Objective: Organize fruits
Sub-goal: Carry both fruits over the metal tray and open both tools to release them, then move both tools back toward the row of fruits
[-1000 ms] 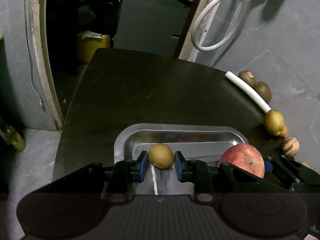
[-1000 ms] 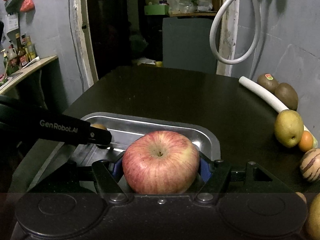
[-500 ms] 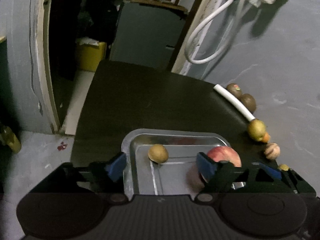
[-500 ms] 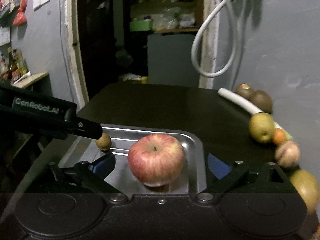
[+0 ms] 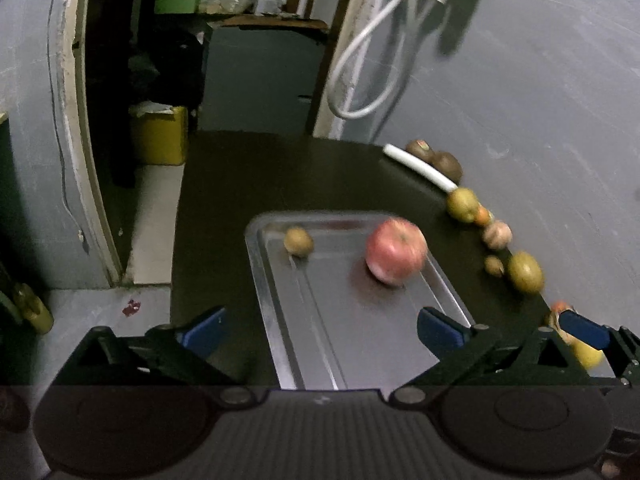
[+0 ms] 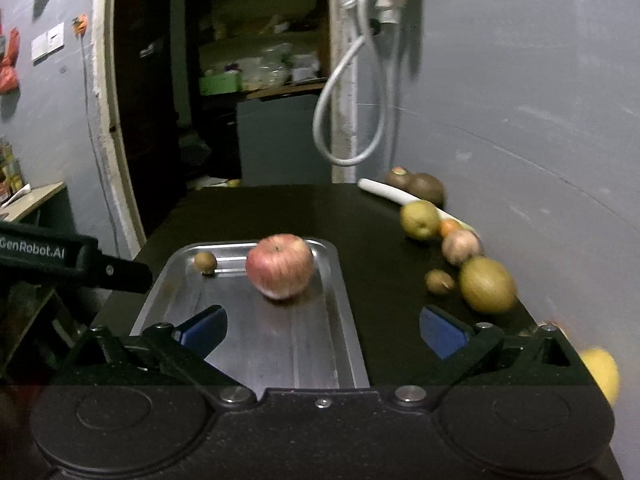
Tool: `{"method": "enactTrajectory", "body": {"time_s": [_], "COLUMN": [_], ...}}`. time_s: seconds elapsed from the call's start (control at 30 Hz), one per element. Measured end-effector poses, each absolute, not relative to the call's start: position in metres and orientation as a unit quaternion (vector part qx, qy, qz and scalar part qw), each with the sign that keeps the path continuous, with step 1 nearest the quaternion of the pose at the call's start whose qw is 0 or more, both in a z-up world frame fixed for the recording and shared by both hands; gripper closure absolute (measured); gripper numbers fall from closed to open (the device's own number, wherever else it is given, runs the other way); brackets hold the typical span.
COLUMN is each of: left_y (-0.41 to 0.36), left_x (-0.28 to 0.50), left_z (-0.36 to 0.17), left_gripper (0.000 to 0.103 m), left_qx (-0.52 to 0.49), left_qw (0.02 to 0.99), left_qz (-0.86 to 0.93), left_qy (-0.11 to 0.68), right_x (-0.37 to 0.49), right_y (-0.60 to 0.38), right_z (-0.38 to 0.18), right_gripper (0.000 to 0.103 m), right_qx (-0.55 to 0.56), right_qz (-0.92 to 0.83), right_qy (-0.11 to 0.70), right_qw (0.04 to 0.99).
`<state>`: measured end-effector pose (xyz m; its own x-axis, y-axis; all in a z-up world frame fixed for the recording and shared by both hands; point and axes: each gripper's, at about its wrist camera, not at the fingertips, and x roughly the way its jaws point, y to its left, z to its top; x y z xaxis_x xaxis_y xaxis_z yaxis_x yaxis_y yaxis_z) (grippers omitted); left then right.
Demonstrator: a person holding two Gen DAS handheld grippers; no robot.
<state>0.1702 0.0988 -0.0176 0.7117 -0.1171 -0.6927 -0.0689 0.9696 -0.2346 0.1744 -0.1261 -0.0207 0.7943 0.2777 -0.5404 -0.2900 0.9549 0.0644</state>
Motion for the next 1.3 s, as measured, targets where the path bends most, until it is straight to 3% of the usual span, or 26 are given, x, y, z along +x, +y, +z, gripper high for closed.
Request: {"method": "enactTrajectory", "body": {"time_s": [0.6,1.3], "left_y": [0.022,-0.107], "left_x": [0.106,0.181], "left_z": [-0.035,-0.037], "left_gripper": [0.001,0.001], "left_qx": [-0.032,0.055], "left_qw": [0.893,0.874], "left_qz": [-0.144,-0.24], "left_qy": [0.426,0.42], "right_x": [0.051,0.08], "right_y": [-0.208,-0.283], "right_z": [-0.039,-0.064], "right_gripper": [0.001,0.001], "right_qx": [0.018,0.043], "right_qz": [0.016,-0.119], "right_qy": [0.323,0.33], "right_qw": [0.946,0.935]}}
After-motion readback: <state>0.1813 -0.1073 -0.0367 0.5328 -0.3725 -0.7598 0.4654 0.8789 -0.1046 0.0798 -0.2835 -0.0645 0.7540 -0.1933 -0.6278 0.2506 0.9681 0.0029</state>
